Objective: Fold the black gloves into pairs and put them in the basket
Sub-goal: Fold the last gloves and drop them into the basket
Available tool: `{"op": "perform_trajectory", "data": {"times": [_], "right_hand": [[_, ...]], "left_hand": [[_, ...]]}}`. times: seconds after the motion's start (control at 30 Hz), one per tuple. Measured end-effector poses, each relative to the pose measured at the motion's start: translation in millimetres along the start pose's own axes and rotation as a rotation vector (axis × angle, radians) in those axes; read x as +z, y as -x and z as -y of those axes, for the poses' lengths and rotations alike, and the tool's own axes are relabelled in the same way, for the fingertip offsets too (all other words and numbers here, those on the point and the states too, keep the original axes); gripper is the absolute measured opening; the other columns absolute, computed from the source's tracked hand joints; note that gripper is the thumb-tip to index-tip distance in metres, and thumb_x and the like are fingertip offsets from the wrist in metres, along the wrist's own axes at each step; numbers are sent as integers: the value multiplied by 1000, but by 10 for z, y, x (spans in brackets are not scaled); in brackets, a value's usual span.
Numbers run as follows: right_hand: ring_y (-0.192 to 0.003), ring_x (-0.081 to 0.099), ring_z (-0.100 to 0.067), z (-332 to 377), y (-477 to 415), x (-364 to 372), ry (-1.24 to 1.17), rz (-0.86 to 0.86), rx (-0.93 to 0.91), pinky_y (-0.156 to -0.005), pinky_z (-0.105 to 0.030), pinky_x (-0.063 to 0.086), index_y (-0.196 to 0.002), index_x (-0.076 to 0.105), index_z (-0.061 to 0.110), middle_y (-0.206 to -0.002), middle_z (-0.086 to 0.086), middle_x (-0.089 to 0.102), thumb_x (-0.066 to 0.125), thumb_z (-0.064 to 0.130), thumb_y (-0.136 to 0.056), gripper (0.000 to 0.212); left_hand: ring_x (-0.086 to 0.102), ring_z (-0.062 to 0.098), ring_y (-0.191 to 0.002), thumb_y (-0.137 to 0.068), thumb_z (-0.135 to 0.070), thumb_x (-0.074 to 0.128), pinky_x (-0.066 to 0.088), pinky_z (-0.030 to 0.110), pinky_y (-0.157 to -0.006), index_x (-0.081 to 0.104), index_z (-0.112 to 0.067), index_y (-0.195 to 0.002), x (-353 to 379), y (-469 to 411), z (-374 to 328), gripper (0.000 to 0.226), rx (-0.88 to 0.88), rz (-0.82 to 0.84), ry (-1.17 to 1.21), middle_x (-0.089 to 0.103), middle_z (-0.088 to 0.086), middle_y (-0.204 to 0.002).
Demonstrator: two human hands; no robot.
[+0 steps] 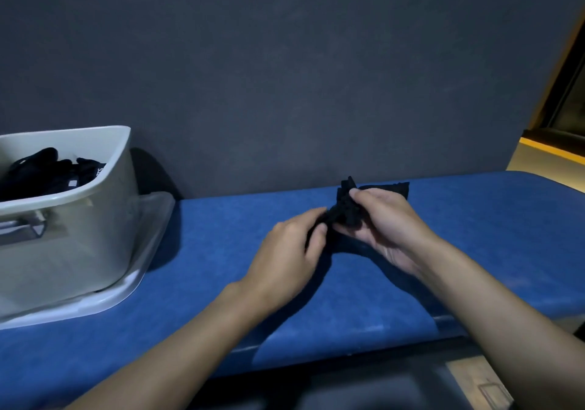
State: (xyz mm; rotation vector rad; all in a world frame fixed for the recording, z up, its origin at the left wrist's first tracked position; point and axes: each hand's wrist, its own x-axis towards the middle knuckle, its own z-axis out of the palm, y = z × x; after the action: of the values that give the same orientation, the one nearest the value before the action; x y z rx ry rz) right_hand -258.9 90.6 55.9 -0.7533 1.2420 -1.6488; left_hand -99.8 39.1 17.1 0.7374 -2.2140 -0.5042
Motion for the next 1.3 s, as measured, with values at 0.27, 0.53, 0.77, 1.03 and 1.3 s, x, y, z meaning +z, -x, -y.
{"op": "perform_trajectory", "data": {"times": [0.27, 0.53, 0.77, 1.03, 1.3], "right_hand": [[-100, 64, -10, -103, -91, -131, 379, -33, -186, -89, -26, 47, -101, 69, 23, -105, 6, 71, 55, 32, -98, 17], [-75, 69, -16, -147, -38, -56, 323, 52, -73, -69, -41, 57, -126, 53, 12, -89, -9, 70, 72, 11, -87, 43], [-68, 61, -6, -217, -31, -80, 817, -7, -109, -58, -15, 44, -148, 25, 23, -81, 2, 60, 77, 28, -83, 83], [-64, 67, -5, -228, 35, -124, 854, 108, -31, -59, -18, 50, -136, 37, 23, -76, 2, 69, 79, 20, -80, 69], [-70, 60, -7, -190, 59, -266, 1012, -62, -202, -60, -19, 43, -117, 59, 18, -75, 3, 61, 68, 34, -89, 33]], "left_hand": [[63, 14, -85, -106, -14, 42, 52, 32, -80, 66, -3, -94, -174, -219, -77, 29, -281, -217, 608, 71, 8, -89], [71, 30, -91, -104, -15, 43, 59, 48, -86, 58, 3, -119, -279, -193, -27, 27, -787, -108, 986, 71, 15, -106], [51, 14, -109, -89, -31, 65, 43, 30, -98, 59, -25, -113, -308, 58, 83, 25, -228, 69, -39, 48, -9, -112], [54, 8, -106, -83, -68, 50, 45, 38, -98, 66, -41, -113, -261, 190, 77, 44, -73, 412, -244, 56, -17, -113], [43, 13, -121, -93, -58, 45, 36, 36, -105, 54, -41, -132, -247, 193, 9, 43, -17, 349, -315, 46, -13, -127]]}}
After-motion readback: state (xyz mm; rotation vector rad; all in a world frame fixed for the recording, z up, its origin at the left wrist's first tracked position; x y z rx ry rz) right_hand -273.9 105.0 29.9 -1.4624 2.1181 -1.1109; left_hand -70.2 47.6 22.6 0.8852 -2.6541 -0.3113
